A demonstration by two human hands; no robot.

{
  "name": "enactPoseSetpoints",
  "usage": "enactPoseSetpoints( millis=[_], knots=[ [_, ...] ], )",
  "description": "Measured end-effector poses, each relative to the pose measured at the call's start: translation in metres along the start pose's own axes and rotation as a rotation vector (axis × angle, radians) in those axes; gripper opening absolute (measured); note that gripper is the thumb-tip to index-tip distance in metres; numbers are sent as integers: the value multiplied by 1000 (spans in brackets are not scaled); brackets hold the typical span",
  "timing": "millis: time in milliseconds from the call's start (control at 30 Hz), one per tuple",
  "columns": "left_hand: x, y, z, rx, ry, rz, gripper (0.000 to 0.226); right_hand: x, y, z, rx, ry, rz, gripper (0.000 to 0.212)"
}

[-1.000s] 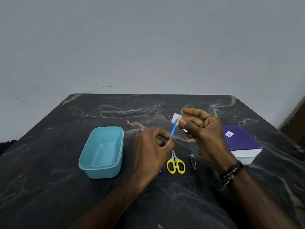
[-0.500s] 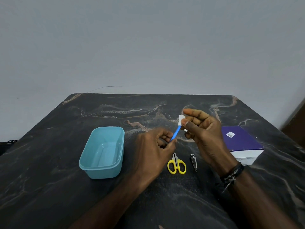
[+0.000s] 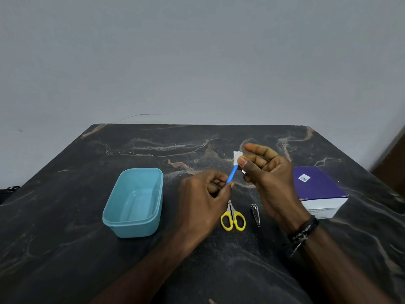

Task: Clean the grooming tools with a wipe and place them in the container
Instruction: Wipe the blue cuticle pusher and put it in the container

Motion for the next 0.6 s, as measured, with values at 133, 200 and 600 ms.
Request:
enactPoseSetpoints(
  millis=[133,200,600],
  knots=[
    [-2,0,0,3,19,-4,10,-2,1,1,-24,22,-44,42],
    [-3,-1,0,2,29,-20,8,-1,2,1,-33,39,-72,42],
    [2,-1,0,15,40,-29,15,0,1,2,-20,41,-58,41]
  ],
)
Point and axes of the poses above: each hand's wrist, its own z-axis away from the middle knuckle, its own y-axis out of the palm, x = y × z, the point moved 1 cm from there along -z, towards the middle knuckle
